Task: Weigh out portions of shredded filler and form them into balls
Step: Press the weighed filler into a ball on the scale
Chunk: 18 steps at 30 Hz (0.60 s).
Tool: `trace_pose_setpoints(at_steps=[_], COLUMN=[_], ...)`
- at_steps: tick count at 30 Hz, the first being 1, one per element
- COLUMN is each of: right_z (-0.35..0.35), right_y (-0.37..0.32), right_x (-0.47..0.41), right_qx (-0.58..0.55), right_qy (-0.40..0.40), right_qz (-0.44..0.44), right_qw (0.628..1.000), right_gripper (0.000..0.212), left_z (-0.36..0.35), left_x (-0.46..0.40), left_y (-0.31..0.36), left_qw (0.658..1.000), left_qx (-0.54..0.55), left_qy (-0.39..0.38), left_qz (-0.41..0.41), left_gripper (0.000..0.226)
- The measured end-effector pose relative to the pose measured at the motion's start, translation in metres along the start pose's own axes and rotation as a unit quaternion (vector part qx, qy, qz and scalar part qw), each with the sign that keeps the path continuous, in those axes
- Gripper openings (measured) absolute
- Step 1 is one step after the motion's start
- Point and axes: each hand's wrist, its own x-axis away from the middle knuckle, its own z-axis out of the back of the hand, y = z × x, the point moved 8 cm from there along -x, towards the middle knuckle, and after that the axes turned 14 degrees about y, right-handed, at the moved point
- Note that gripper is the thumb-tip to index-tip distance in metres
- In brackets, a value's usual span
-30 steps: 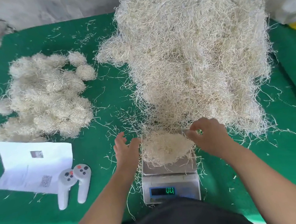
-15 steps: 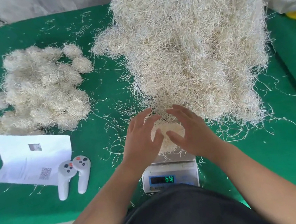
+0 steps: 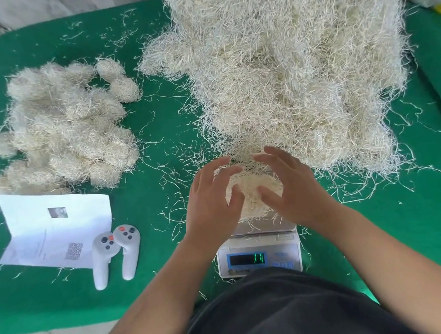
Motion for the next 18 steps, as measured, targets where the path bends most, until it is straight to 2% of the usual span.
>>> trace_pose_setpoints(at_steps=[6,14,18], right_z=[0.0,-0.017,-0.027], right_y=[0.005,0.01,0.018], right_x=[0.0,0.005,0.01], right_qx=[0.014,0.042,0.094], right_qy=[-0.007,-0.061,-0.087], right_qz=[-0.007,-0.023,-0.032], right_qw=[1.0,0.997,0.991], right_gripper=[0.062,0.07,0.076], left_z=[-0.003,-0.021,-0.029], left_x=[0.001,0.014,0.021], left_y=[-0.004,-0.021,-0.029], left_qw=[1.0,0.998,0.993], left_qx=[0.004,-0.003,-0.024], left_qy=[0.006,-0.051,-0.103], left_qz=[0.003,0.046,0.057], left_gripper=[0.035,0.047,0.061])
